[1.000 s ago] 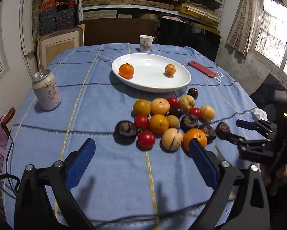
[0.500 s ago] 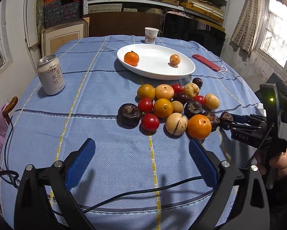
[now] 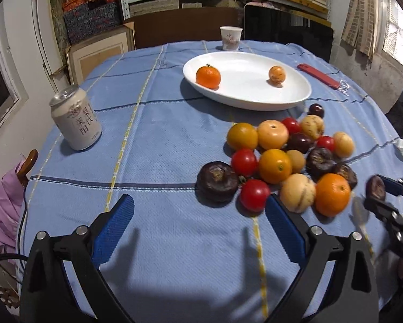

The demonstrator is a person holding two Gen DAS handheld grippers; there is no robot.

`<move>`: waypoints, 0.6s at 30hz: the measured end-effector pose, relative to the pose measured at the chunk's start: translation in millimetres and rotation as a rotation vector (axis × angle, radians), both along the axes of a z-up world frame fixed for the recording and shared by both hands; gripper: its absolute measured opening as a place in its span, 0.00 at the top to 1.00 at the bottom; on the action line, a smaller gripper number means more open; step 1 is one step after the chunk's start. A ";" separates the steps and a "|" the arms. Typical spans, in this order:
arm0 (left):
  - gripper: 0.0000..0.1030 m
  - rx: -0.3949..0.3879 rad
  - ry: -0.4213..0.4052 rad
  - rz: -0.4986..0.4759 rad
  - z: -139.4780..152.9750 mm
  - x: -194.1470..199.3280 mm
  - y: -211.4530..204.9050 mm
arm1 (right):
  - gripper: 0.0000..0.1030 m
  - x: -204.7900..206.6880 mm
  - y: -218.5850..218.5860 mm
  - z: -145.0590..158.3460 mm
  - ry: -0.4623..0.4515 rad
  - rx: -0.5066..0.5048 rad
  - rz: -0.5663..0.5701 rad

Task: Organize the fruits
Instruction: 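Grasp a dark brown round fruit with the right tool while the left tool grasps another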

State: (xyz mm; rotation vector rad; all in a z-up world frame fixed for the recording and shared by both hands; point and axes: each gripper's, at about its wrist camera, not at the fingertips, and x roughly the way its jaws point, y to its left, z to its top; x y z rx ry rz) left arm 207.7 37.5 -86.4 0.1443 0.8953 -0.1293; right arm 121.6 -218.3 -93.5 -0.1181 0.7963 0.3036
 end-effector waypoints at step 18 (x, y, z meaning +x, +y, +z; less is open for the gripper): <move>0.46 -0.019 0.122 0.037 -30.5 37.5 8.9 | 0.59 2.7 -8.7 0.4 0.011 0.073 0.009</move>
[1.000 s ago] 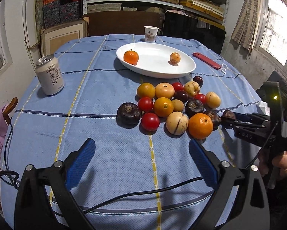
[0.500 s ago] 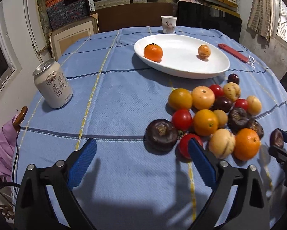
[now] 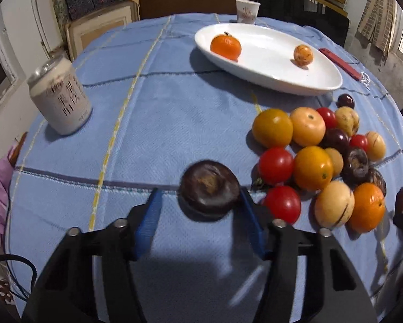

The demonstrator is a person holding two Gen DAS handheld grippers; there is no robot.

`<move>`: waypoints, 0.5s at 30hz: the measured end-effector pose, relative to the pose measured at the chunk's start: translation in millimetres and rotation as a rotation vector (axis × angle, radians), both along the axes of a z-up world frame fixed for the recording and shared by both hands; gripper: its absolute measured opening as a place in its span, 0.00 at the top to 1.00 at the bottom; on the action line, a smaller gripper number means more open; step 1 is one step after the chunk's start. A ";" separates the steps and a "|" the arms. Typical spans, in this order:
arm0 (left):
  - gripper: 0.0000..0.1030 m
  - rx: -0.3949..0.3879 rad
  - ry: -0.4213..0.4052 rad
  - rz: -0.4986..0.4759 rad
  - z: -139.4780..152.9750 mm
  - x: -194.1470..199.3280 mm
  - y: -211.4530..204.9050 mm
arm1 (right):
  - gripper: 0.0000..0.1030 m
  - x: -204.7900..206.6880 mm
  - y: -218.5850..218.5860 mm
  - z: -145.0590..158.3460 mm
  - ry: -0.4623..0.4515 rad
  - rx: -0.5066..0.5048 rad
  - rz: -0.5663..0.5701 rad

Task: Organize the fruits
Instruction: 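Grasp a dark brown round fruit with the right tool while the left tool grasps another, then carry both dark brown fruits onto the white plate and open both tools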

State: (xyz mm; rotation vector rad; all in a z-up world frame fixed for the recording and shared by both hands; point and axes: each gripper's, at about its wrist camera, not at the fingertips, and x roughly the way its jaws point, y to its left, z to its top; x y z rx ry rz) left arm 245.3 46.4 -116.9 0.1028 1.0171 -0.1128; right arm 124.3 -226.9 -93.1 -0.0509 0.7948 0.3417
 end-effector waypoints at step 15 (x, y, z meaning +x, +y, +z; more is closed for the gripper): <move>0.59 -0.034 -0.060 0.006 0.8 -0.4 1.6 | 0.59 1.9 -1.2 -0.7 0.010 0.005 -0.009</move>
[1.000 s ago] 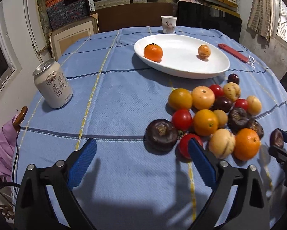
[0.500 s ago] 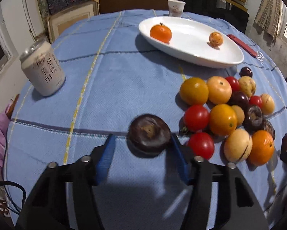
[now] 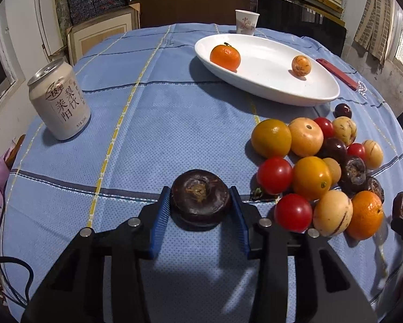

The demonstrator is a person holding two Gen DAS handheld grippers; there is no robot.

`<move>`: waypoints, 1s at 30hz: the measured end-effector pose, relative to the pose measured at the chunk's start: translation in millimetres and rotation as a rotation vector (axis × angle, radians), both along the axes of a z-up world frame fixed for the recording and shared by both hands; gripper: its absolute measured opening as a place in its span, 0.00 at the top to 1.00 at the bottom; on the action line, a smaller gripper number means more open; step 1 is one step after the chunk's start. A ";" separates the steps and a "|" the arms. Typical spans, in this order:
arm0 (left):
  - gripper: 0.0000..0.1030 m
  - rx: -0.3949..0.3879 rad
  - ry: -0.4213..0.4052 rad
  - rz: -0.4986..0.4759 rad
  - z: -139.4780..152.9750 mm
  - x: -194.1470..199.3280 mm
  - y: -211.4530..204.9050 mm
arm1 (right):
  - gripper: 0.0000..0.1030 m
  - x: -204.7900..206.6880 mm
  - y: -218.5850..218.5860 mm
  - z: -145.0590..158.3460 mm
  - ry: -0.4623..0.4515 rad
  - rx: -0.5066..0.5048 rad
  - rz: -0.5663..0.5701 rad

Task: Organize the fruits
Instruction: 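Carry both dark brown fruits onto the white plate and open both tools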

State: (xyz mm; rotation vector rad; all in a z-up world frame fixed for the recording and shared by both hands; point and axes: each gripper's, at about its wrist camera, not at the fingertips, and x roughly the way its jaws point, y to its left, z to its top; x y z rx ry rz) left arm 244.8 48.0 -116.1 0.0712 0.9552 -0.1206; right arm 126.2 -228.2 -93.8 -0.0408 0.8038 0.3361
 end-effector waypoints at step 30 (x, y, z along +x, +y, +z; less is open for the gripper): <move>0.59 -0.017 -0.308 -0.081 114.1 -119.2 -26.7 | 0.59 -44.8 -2.2 78.1 -0.244 -0.033 -0.138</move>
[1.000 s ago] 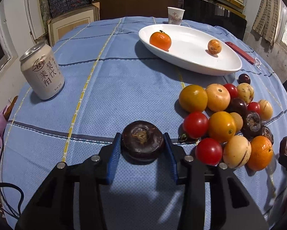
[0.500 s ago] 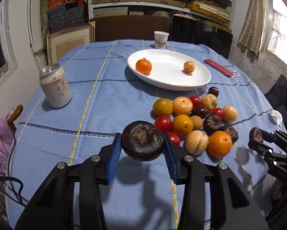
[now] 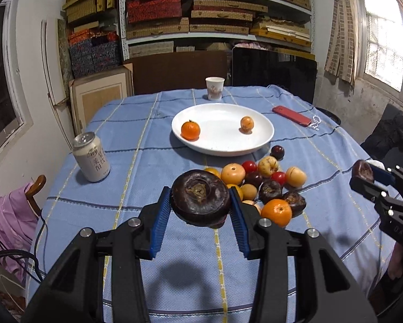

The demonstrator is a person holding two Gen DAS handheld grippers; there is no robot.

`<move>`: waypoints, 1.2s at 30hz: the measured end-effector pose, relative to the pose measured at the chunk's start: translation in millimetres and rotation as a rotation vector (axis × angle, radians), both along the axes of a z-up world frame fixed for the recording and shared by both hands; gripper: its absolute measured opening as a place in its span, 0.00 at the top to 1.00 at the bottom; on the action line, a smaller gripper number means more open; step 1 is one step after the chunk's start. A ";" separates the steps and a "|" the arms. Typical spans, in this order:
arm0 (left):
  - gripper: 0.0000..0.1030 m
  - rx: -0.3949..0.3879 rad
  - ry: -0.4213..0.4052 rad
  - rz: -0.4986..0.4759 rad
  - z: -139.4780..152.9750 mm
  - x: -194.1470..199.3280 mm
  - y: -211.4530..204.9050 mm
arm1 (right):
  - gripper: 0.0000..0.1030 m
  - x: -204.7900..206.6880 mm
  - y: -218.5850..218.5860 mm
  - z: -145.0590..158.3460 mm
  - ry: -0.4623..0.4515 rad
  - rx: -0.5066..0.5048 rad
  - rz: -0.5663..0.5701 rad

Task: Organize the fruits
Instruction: 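Carry both dark brown fruits onto the white plate and open both tools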

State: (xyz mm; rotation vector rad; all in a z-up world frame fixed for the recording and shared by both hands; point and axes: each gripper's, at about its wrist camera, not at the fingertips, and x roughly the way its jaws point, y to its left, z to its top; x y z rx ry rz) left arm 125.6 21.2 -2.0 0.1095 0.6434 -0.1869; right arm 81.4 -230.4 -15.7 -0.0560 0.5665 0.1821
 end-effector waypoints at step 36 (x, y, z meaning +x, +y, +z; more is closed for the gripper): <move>0.12 0.043 0.060 0.012 -43.3 249.2 -55.4 | 0.39 267.4 6.3 -30.7 0.141 -0.066 0.051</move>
